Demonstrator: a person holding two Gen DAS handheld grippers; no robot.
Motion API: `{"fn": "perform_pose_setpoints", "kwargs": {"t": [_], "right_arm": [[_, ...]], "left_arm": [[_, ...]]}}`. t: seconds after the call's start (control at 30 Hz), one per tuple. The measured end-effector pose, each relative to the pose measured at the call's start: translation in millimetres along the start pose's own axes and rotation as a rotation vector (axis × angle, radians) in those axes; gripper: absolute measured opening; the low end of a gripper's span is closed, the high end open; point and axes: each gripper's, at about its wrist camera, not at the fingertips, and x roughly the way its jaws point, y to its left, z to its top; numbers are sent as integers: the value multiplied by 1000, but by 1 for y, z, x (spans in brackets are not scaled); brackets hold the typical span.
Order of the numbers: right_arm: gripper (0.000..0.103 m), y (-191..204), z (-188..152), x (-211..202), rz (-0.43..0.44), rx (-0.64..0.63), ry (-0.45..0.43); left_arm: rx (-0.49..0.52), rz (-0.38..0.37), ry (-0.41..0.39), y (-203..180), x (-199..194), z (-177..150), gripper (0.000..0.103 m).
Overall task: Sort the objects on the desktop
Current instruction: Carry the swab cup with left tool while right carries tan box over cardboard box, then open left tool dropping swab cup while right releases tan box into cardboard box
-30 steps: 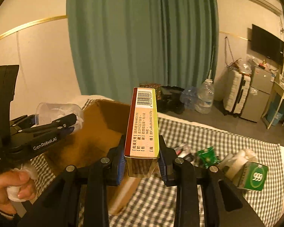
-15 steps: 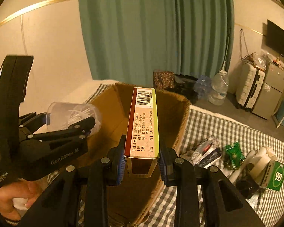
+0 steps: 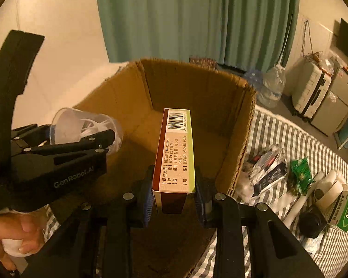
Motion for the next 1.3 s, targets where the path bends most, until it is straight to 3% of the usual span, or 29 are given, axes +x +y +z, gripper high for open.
{"fn": "perform_pose_setpoints", "kwargs": {"t": [0.33,0.47,0.93,1.17,1.3], "right_arm": [[31,3,2,10,-6,-16,23],[46,1,3,2,-31,-18,-17],[46,-32,-1,-40,-69,51,-151],[46,-59,-7,-68,-105,113,-209],[46,-73,-10,-82,-121,136,-227]], "left_arm": [[24,9,-2,-5,1,0,64],[-3,-5,-39,-2,-5,2,66],[-34,5,-154,-16,-33,15,74],[-46,-35,-253,-31,-60,18,78],[-74,-48,-270,-33,-65,20,79]]}}
